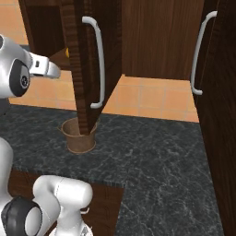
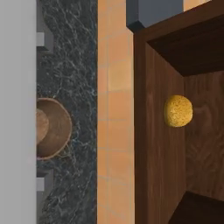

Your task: Open the cabinet, pick up the bread from the cabinet and place it in the basket. Then move the basket to the dining counter.

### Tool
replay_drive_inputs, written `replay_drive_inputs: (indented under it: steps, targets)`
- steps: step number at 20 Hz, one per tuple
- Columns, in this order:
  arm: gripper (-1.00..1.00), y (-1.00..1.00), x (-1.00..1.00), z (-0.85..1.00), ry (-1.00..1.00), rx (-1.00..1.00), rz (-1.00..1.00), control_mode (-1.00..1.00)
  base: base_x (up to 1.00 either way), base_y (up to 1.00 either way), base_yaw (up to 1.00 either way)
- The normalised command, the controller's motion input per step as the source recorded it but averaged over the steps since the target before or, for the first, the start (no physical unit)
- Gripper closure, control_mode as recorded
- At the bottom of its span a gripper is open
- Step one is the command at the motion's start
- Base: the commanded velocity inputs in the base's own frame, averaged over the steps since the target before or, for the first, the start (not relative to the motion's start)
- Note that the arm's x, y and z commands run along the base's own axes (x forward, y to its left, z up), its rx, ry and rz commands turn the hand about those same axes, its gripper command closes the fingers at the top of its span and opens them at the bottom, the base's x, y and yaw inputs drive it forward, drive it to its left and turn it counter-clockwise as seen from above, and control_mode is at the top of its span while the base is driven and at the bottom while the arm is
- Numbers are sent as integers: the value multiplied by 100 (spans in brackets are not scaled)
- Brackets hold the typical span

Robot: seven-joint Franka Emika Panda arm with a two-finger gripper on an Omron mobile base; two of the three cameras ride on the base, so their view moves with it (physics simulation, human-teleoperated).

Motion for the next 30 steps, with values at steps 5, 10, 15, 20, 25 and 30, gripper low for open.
replay_drive_inputs:
  steps: [5, 10, 15, 20, 25, 30]
  targets:
    - [-100, -7, 29, 48, -6, 0, 5, -100, 0, 0, 0]
    - [-100, -1, 41, 39, 1, -5, 5, -100, 0, 0, 0]
    - [-100, -4, 57, -2, 1, -1, 0, -100, 0, 0, 0]
    - [-100, -3, 65, -4, -4, 0, 0, -100, 0, 0, 0]
    - [-100, -5, 62, 0, 4, 0, 0, -100, 0, 0, 0]
    - [-100, 0, 59, 0, 2, 0, 2, -100, 0, 0, 0]
